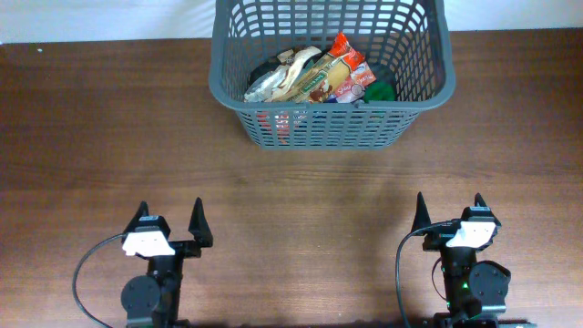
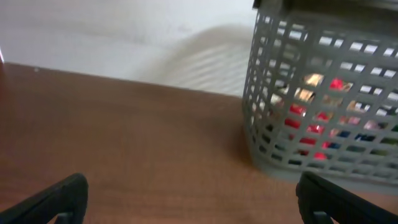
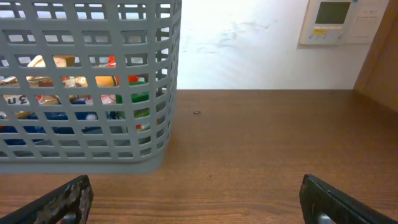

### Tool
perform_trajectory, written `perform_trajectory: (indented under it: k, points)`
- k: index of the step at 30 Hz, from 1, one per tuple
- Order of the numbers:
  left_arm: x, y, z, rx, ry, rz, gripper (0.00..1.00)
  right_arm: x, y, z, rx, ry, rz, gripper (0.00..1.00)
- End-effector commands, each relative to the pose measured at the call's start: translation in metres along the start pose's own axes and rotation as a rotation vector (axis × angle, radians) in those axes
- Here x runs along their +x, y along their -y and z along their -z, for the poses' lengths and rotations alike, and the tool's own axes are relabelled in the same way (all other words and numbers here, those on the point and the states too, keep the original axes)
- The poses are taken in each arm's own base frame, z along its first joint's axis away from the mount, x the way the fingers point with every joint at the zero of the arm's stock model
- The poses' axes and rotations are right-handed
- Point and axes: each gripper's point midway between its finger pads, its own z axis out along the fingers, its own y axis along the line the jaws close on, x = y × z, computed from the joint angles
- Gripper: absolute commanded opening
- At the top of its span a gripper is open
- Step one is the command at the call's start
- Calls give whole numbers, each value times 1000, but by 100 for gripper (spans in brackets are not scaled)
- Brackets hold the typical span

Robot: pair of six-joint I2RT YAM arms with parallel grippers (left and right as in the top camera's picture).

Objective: Pack container

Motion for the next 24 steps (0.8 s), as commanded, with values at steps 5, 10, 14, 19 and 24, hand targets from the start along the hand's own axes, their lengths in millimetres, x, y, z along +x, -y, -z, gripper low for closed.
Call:
perform_trajectory:
  k: [5,10,14,19,24]
  points:
    - [4,2,0,17,-7,-161,99,2,-3,0,-11,-3,8,99]
    - [5,2,0,18,-7,-225,99,2,-3,0,-11,-3,8,99]
    - [5,2,0,19,-8,-235,99,2,-3,0,-11,-3,8,99]
    - [5,2,0,19,-7,-234,99,2,-3,0,-11,-3,8,99]
    - [4,2,0,19,-7,-234,99,2,-3,0,-11,-3,8,99]
